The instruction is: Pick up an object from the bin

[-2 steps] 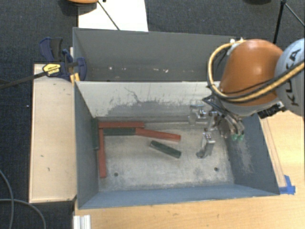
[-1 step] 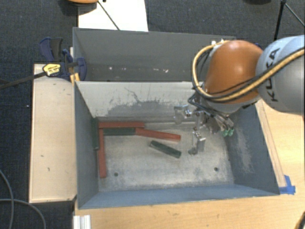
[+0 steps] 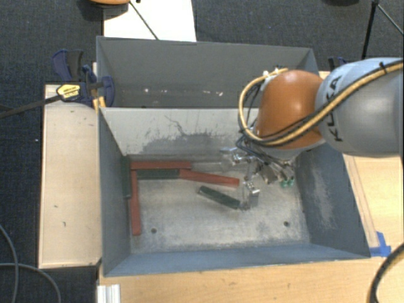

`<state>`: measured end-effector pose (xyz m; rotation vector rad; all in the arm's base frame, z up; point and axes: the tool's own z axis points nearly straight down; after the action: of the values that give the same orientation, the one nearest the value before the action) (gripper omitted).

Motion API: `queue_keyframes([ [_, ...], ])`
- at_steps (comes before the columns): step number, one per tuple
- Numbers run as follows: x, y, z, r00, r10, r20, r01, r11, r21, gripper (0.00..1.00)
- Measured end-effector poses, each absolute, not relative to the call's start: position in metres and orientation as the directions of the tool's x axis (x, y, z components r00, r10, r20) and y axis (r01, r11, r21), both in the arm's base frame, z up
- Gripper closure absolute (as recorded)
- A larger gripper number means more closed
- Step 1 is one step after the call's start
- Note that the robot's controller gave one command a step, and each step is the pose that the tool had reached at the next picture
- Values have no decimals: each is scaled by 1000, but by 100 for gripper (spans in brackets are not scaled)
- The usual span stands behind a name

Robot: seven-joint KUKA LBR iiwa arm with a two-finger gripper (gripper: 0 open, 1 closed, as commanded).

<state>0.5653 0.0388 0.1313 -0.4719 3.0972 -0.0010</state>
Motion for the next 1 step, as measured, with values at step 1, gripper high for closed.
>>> queue_keyframes([
  [1, 556, 30, 75, -947, -321, -4, -321, 947, 0, 0],
])
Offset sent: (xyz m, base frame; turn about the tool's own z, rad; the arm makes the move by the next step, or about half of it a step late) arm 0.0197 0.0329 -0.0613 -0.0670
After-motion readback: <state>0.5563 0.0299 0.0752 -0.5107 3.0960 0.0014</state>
